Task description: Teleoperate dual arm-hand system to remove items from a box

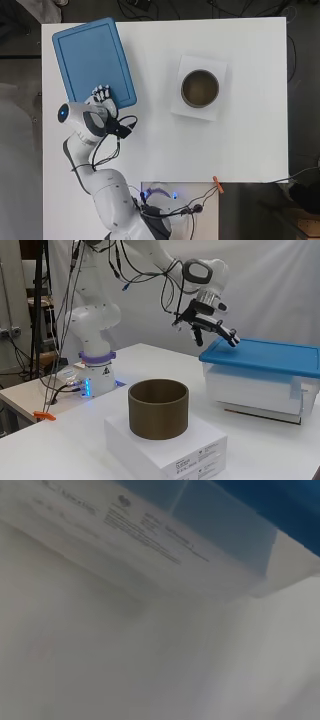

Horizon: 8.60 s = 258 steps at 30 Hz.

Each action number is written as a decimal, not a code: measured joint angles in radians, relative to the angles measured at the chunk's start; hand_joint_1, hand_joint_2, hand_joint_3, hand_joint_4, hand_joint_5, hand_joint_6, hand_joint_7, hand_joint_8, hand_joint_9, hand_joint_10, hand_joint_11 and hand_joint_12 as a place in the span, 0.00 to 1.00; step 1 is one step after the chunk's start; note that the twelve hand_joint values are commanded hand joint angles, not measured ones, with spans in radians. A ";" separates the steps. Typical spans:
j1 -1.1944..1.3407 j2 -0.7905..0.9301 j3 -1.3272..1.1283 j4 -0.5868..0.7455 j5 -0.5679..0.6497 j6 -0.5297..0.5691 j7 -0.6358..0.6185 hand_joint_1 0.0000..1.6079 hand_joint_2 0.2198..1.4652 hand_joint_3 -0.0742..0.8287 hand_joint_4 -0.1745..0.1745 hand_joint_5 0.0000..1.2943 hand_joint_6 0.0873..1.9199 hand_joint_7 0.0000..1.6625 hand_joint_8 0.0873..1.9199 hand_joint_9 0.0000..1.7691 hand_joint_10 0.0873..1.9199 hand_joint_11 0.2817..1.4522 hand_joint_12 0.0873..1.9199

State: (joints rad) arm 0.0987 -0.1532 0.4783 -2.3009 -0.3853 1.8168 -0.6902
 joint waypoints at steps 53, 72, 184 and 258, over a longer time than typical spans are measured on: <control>0.140 -0.189 -0.247 0.049 0.679 0.128 -0.265 0.20 0.73 0.08 0.36 0.41 0.00 0.45 0.00 0.48 0.00 0.27 0.00; 0.121 0.163 -0.218 0.194 0.460 0.036 0.056 0.04 0.68 0.06 0.60 0.31 0.00 0.32 0.00 0.33 0.00 0.23 0.00; 0.139 0.672 -0.252 0.812 0.123 -0.066 -0.361 0.21 0.54 0.09 0.58 0.26 0.00 0.28 0.00 0.30 0.00 0.22 0.00; -0.047 0.049 -1.086 0.154 0.304 0.257 -0.767 0.59 0.79 0.08 1.00 0.62 0.64 0.65 0.89 0.75 0.95 0.57 0.93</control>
State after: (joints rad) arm 0.0517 -0.1047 -0.6079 -2.1466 -0.0814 2.0737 -1.4570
